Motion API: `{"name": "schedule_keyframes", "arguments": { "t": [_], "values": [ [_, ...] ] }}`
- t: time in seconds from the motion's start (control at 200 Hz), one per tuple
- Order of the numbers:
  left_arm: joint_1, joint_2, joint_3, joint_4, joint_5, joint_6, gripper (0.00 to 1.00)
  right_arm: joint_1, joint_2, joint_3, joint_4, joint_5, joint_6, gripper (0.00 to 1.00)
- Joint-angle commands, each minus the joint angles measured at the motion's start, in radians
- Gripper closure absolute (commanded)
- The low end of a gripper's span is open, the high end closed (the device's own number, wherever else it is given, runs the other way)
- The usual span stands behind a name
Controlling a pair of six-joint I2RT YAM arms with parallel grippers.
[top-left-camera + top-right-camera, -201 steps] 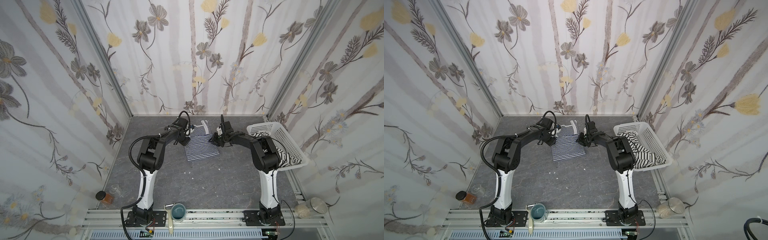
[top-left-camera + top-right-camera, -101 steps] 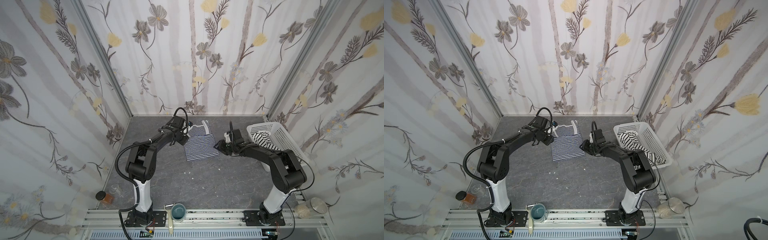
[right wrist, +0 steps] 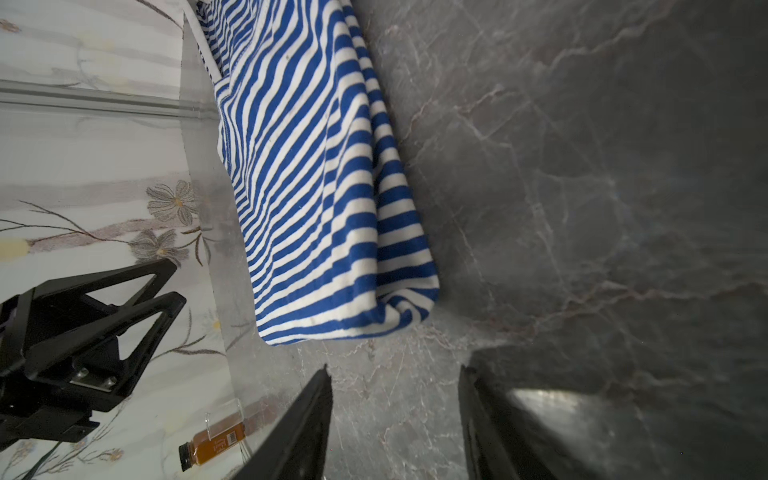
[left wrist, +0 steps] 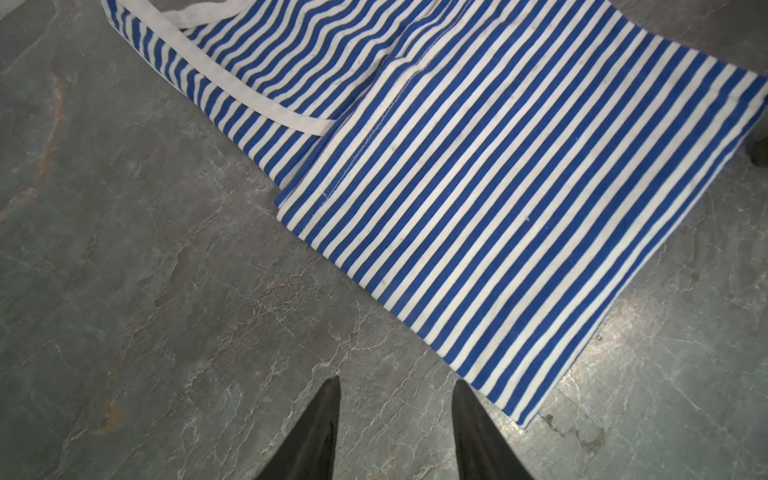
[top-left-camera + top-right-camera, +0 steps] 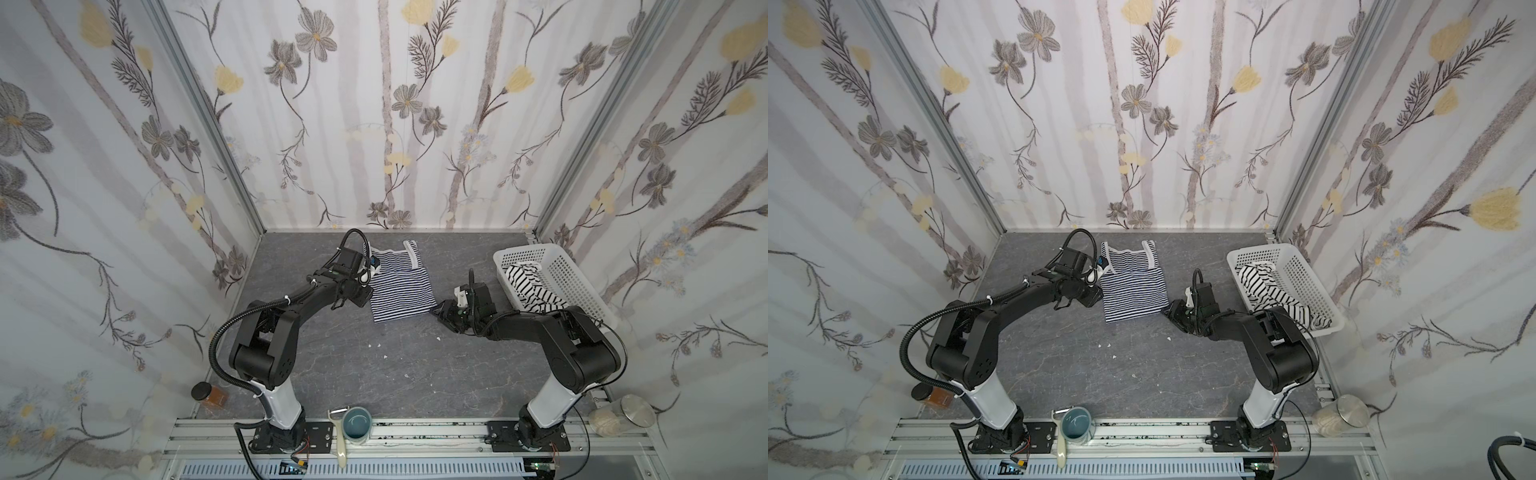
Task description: Fold and stack the tank tops
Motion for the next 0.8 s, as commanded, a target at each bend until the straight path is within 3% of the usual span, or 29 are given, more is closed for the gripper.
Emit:
{"name": "schedule_keyframes", "arguments": {
  "t": [0.0,0.14,0.56,0.66,0.794],
  "values": [
    [-0.002,-0.021,-0.016,0.045,0.011,-0.012,0.54,-0.005,0.035,-0.021,0.212,-0.026,0.127,0.49],
    [-0.002,-0.041,-0.032,0.055,0.019,-0.013,0.54,-0.018,0.078,-0.035,0.308,-0.025,0.192,0.49],
    [-0.010,-0.081,-0.084,0.064,0.040,-0.003,0.53,-0.037,0.170,-0.026,0.422,-0.059,0.231,0.53],
    [-0.021,-0.093,-0.096,0.064,0.037,0.005,0.53,-0.037,0.167,-0.020,0.414,-0.064,0.229,0.62],
    [-0.032,-0.098,-0.106,0.068,0.029,0.014,0.53,-0.035,0.147,-0.012,0.383,-0.067,0.214,0.82]
  ]
}}
